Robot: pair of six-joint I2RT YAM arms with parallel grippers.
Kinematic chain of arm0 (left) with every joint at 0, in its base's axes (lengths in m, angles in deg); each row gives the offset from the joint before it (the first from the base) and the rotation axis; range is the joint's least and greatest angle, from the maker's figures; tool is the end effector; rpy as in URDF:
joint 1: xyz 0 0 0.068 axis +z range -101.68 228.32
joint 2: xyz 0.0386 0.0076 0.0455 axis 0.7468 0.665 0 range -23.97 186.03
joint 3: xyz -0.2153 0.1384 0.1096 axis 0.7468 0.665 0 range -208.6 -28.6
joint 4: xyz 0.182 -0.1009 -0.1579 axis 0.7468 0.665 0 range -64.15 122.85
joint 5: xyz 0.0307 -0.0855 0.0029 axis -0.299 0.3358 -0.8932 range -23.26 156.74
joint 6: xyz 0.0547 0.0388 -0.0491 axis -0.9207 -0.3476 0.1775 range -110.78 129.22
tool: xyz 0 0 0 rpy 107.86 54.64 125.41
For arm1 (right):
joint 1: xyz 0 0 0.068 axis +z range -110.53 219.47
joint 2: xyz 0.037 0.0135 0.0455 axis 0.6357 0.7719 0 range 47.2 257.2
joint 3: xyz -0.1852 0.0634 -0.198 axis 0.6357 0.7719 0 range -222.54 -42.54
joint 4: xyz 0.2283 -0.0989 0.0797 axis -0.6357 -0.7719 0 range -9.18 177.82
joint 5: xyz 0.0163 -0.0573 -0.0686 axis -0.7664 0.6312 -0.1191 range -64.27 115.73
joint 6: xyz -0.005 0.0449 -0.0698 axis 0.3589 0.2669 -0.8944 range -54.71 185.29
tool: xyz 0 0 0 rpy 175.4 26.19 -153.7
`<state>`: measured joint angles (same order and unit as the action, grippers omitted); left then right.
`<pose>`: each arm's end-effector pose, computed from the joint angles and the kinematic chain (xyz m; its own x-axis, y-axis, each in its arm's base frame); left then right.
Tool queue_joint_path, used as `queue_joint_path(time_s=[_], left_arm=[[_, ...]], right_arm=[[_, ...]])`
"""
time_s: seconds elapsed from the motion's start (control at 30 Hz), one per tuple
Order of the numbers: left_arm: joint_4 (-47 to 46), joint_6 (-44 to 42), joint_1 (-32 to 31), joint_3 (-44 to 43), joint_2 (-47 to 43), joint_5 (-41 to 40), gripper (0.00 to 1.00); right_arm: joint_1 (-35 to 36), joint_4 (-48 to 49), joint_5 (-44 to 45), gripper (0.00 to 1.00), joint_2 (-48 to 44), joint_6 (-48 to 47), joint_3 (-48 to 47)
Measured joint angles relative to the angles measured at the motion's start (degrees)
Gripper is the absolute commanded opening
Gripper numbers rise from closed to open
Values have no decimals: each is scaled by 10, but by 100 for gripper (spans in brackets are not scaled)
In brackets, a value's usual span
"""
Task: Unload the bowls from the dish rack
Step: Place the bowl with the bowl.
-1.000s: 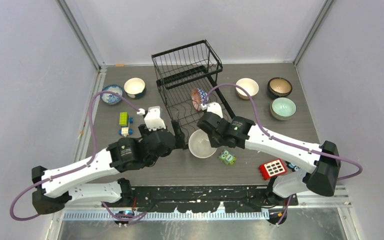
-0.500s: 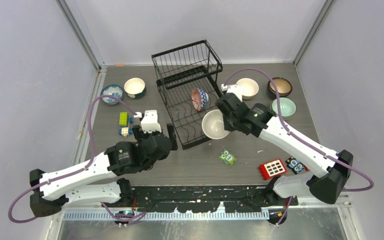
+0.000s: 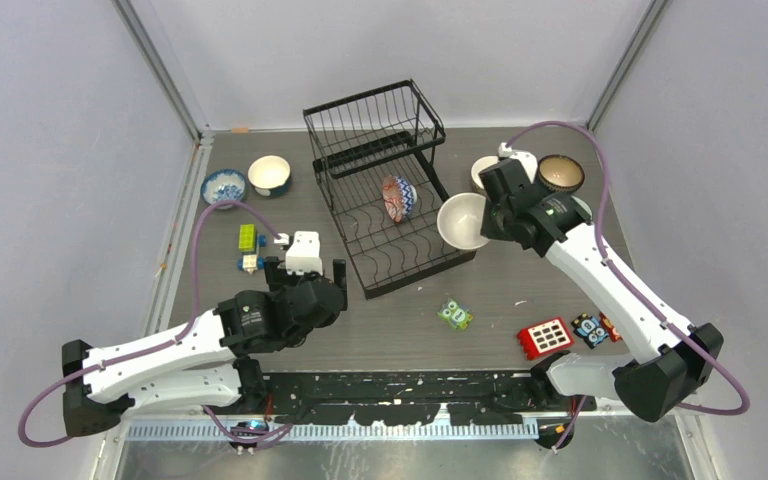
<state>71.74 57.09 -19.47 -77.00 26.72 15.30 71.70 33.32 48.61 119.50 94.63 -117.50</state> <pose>0.1189 -0.1410 0.2835 -0.4707 -0.0700 -0.8795 0.0458 0.9936 -0.1036 0.2406 0.1183 0.3311 -0.7210 0.0793 -0.6884 0.0749 0.9965 0.0364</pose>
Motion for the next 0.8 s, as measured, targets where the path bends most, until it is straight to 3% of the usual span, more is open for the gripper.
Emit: queue_joint_path(time_s=[0.27,0.8], left_arm=[[-2,1,0,42,-46,1,100],[-7,23,0,114,-113,20,100]], right_arm=[[-98,19,-31,1,-48,42,40],[-204,73,-49,1,-47,110,54]])
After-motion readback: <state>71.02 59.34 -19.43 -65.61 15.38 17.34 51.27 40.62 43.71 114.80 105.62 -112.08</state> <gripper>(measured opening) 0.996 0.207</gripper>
